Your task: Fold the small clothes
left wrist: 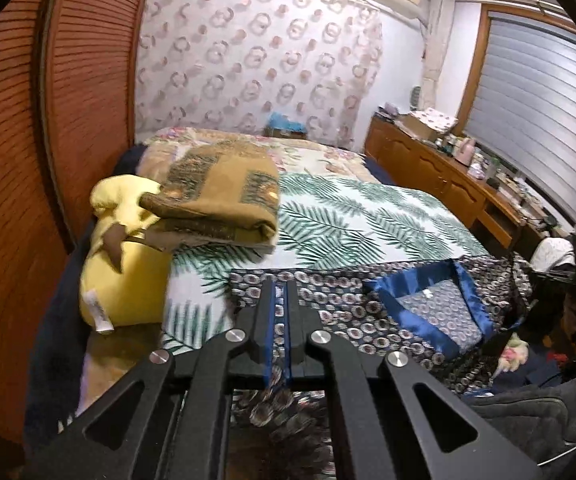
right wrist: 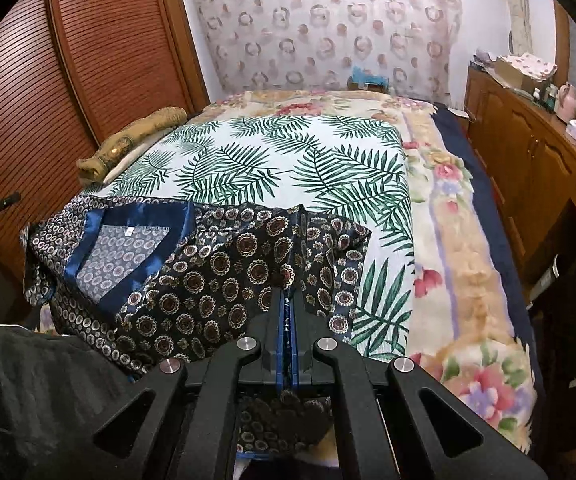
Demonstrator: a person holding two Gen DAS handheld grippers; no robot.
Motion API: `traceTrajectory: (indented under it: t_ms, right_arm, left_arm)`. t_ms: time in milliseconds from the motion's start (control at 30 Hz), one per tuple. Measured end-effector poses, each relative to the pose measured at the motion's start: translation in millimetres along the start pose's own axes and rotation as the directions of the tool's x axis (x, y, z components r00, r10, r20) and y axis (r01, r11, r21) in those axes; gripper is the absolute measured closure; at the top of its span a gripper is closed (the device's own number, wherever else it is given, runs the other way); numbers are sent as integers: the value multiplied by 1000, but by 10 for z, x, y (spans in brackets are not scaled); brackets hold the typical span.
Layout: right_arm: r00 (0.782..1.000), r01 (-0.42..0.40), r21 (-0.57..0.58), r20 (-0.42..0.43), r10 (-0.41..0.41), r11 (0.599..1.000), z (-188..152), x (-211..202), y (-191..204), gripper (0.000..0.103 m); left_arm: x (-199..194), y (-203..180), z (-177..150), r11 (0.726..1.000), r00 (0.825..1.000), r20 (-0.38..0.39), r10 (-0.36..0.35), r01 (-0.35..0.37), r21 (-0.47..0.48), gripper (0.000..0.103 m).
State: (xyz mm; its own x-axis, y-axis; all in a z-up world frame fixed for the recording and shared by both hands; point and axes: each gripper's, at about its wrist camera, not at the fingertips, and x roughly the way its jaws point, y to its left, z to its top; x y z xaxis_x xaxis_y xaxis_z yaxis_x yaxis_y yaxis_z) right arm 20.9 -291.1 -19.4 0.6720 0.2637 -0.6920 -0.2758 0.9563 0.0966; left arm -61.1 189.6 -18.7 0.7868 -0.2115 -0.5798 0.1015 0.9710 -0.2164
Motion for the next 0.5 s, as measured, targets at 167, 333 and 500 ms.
traceTrajectory:
  t_ms: [167, 333, 500]
  right_arm:
    - [1000, 18, -23, 17, -17, 1000, 61, -95, 157, 101]
    - [998, 42, -46, 49, -40, 998, -50, -235, 168, 91]
    - [995, 74, -38, 70, -71, 997, -29, -227, 105, 74]
  left_arm:
    - [225, -137, 41, 999, 998, -59, -10, 12, 38, 92]
    - [439, -171, 17, 998, 996, -94, 10, -4, 65, 66]
    - [696, -86, -6, 996, 987, -145, 63, -52, 78, 23]
